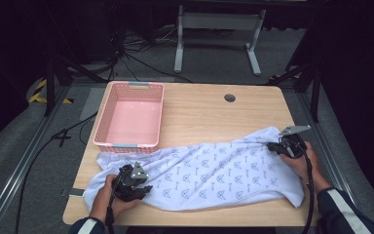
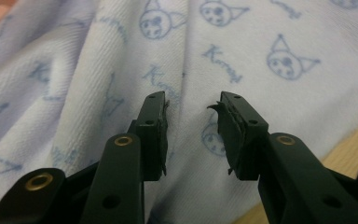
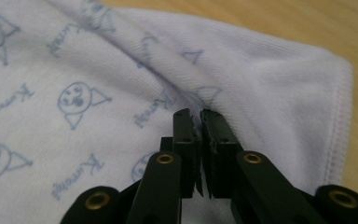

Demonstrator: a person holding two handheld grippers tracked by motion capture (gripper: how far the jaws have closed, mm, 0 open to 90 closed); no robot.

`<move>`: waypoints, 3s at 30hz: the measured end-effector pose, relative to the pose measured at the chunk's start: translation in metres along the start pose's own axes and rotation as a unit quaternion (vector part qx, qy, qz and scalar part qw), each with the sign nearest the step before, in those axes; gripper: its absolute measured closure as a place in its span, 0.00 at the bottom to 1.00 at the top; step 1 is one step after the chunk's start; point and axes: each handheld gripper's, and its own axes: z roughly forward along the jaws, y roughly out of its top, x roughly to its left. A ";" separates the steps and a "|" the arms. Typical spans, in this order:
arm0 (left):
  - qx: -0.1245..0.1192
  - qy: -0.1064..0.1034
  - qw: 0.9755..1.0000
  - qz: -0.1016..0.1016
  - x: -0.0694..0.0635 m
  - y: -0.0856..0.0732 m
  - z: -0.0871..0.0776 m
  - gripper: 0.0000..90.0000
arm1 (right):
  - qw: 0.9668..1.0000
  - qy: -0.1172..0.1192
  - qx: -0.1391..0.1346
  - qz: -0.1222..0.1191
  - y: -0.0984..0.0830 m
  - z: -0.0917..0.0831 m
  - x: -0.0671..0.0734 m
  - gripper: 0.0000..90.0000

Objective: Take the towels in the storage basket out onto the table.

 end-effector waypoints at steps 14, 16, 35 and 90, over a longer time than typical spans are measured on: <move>-0.001 -0.169 0.982 0.082 -0.108 0.045 0.028 0.63 | 0.987 -0.154 0.027 -0.024 0.051 0.044 -0.045 0.79; -0.032 -0.176 0.981 0.080 -0.108 0.049 0.018 0.62 | 0.988 -0.149 0.022 -0.018 0.052 0.043 -0.040 0.71; -0.021 0.029 0.998 -0.049 0.043 -0.011 0.001 0.59 | 1.000 0.010 -0.012 0.006 0.000 0.001 0.024 0.62; -0.003 -0.122 0.983 0.140 -0.090 0.023 0.012 0.85 | 0.990 -0.132 0.017 0.038 0.008 0.006 -0.036 0.59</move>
